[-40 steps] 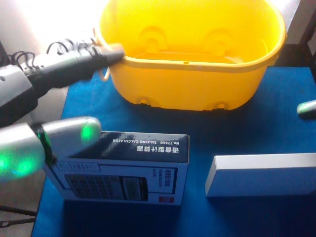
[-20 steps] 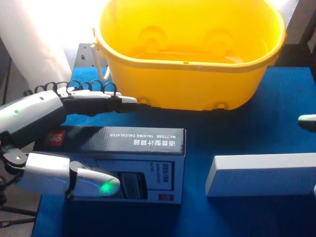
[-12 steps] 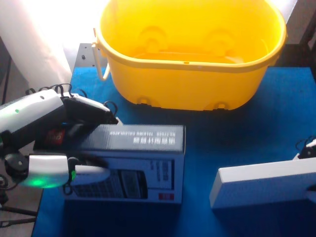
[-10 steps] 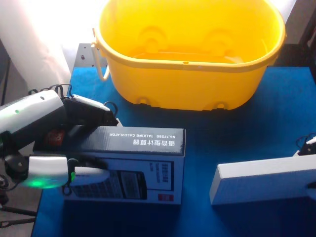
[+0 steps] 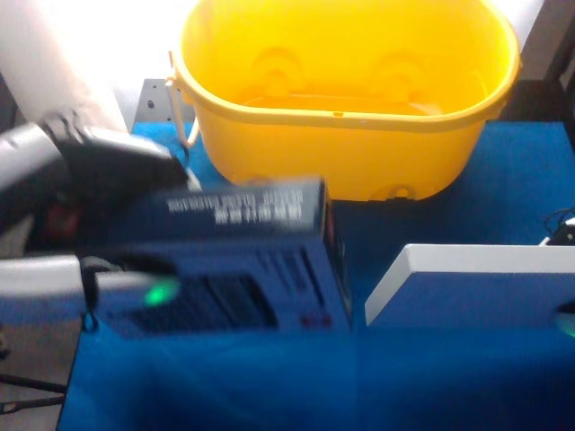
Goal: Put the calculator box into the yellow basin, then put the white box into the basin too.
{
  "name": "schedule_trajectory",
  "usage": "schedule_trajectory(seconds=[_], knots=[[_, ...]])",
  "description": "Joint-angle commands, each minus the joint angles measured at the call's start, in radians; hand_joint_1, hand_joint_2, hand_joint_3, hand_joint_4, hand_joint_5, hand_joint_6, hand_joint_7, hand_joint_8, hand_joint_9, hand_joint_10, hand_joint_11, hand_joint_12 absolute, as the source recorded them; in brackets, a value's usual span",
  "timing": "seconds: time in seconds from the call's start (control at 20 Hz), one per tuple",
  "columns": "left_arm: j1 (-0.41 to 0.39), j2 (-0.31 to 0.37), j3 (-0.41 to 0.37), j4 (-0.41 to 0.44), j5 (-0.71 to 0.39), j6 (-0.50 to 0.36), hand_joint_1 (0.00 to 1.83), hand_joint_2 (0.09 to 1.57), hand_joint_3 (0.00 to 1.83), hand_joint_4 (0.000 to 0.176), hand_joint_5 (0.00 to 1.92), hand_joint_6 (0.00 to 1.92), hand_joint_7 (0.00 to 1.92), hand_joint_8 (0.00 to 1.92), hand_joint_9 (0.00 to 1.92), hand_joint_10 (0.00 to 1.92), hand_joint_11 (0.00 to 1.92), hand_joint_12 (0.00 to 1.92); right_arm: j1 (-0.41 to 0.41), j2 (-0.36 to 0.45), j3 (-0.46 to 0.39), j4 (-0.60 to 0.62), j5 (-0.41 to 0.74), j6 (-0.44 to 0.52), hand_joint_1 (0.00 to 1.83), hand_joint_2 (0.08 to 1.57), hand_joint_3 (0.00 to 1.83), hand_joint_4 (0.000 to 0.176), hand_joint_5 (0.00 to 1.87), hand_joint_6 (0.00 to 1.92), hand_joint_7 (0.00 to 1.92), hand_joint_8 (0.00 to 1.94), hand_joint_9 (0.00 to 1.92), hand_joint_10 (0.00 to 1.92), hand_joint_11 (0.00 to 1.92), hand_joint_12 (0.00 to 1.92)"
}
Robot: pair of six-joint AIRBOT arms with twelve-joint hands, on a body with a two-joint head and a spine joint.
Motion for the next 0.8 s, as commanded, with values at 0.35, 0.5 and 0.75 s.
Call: schedule_trajectory(seconds=[0.35,0.5,0.75], knots=[[-0.155,0.003,0.04,-0.015,-0.357,0.084,1.36,1.17,0.0,0.0,0.72,1.19,0.98,1.03,0.8,1.44,0.7,1.61,0.01,-0.008,0.007,0.019,-0.103,0.003,1.36,1.15,0.0,0.0,0.93,1.09,0.85,1.07,0.83,1.37,0.71,1.55],[-0.317,-0.054,0.11,0.032,-0.284,0.084,1.36,1.18,0.0,0.0,0.73,1.14,0.95,1.1,0.79,1.44,0.68,1.53,0.01,-0.025,0.02,0.023,-0.076,0.003,1.36,1.15,0.0,0.0,0.93,1.09,0.86,1.14,0.8,1.33,0.61,1.56],[-0.598,-0.216,0.28,0.136,-0.027,0.023,1.46,1.16,0.0,0.0,0.74,1.2,0.99,0.93,0.82,1.3,0.66,1.69,0.01,-0.043,0.03,0.025,-0.067,0.003,1.37,1.14,0.0,0.0,0.96,1.0,0.88,1.11,0.81,1.36,0.6,1.62]])
